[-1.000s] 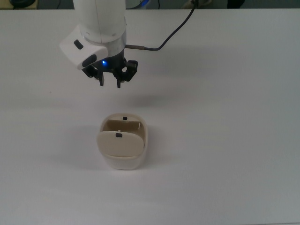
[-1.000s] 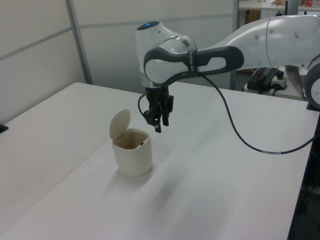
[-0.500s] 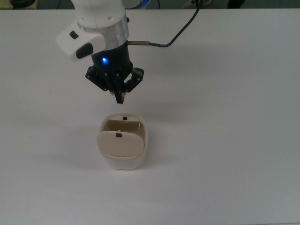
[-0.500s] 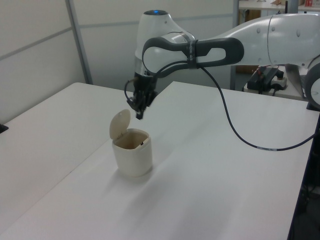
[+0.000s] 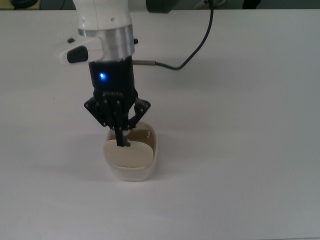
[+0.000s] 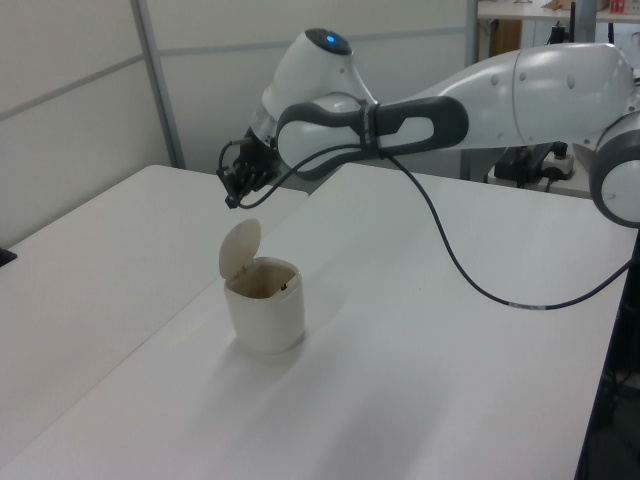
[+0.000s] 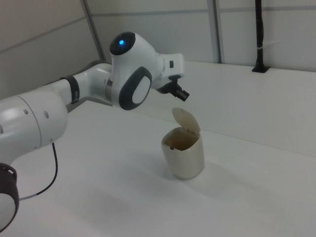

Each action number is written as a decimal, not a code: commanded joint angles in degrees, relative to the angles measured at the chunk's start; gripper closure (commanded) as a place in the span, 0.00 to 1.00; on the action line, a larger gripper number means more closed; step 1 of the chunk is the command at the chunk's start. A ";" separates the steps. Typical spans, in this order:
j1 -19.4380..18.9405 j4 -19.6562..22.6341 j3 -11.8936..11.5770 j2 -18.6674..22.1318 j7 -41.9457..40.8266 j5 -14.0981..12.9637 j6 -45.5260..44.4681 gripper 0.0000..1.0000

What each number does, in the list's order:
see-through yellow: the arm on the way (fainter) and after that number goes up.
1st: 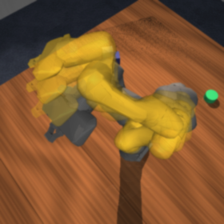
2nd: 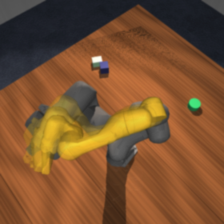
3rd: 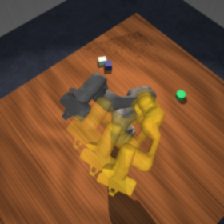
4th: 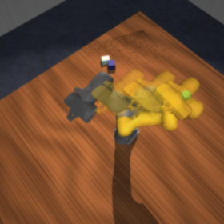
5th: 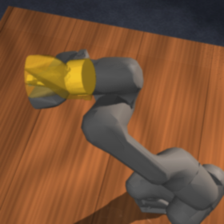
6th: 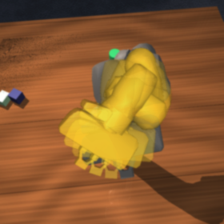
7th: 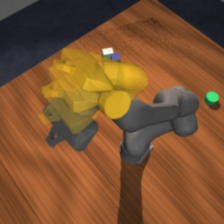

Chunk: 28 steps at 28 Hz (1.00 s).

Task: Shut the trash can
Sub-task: 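Lower the gripper onto the lid, pushing it down onto the can rim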

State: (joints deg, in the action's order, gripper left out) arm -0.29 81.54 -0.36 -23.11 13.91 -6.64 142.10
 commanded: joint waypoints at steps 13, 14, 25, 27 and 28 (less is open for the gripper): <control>-0.32 2.92 -0.43 0.61 -0.37 3.73 -8.31 1.00; -0.32 2.83 -0.43 0.61 -0.90 4.43 -9.81 1.00; -0.15 3.01 -0.43 0.70 -6.79 5.23 -22.21 1.00; -0.06 3.10 -0.52 0.52 -6.97 5.40 -22.74 1.00; -0.06 3.27 -0.52 0.35 -6.97 5.75 -22.75 1.00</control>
State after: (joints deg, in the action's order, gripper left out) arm -0.27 82.28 -0.42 -24.33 9.10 -2.02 121.40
